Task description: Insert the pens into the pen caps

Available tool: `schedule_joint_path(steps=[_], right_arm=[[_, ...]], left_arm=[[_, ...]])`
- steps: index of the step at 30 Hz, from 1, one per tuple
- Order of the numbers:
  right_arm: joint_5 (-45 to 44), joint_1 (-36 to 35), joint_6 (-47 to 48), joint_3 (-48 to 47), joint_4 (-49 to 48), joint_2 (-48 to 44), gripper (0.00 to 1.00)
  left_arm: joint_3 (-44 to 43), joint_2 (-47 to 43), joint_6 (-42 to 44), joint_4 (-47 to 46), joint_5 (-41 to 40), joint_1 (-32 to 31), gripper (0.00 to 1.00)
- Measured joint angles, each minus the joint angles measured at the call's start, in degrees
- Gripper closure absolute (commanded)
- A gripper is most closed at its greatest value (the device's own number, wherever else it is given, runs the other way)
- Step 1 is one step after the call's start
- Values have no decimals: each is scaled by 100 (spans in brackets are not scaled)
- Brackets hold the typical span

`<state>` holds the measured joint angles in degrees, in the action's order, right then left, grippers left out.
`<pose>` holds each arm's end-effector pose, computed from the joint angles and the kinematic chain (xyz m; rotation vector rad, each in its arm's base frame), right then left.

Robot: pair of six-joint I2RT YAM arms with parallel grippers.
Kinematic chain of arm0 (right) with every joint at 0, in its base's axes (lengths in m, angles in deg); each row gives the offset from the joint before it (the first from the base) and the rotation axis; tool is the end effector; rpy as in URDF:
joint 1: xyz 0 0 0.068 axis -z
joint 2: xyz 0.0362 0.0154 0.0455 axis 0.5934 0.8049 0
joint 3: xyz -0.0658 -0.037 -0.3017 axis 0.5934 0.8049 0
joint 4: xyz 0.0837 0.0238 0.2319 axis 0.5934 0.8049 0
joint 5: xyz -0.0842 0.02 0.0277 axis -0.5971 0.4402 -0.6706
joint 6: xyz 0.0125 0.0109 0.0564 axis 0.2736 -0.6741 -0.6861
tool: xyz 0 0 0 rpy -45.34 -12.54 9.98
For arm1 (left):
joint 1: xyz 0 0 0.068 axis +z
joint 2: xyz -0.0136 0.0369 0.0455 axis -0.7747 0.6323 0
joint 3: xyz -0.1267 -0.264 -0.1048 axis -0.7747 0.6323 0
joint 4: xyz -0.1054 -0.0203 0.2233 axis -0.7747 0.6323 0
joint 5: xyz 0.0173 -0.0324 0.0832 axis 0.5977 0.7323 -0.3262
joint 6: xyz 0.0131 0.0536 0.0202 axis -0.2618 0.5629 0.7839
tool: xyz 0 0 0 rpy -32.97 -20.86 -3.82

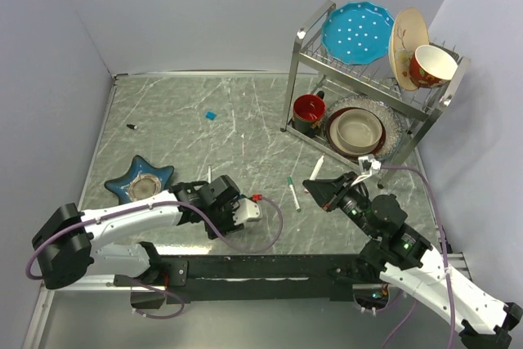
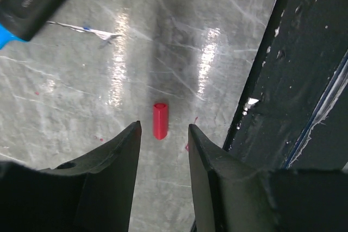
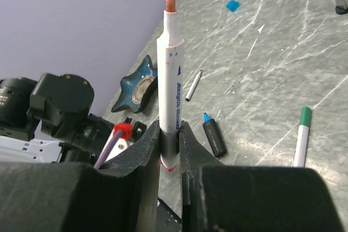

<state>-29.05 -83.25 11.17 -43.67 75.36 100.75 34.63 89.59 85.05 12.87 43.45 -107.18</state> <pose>0.0510 0.0471 0.2809 -0.0225 1.6819 1.0612 0.0999 -0.1631 0.2338 1.7218 2.1739 -0.4084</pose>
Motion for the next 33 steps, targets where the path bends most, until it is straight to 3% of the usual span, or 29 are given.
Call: schedule_joint_path(steps=[18, 21, 26, 33], right_arm=[[-149, 2, 0, -50, 236, -247, 100], [-179, 2, -2, -50, 256, -323, 100], [-197, 2, -2, -55, 293, -389, 100], [-273, 2, -2, -61, 337, -522, 100]], left_arm=[[37, 896, -11, -256, -321, -188, 61], [37, 984, -9, -282, -356, -192, 70], [20, 1073, -24, -369, -509, -192, 95], [-66, 1145, -195, -286, -627, -219, 99]])
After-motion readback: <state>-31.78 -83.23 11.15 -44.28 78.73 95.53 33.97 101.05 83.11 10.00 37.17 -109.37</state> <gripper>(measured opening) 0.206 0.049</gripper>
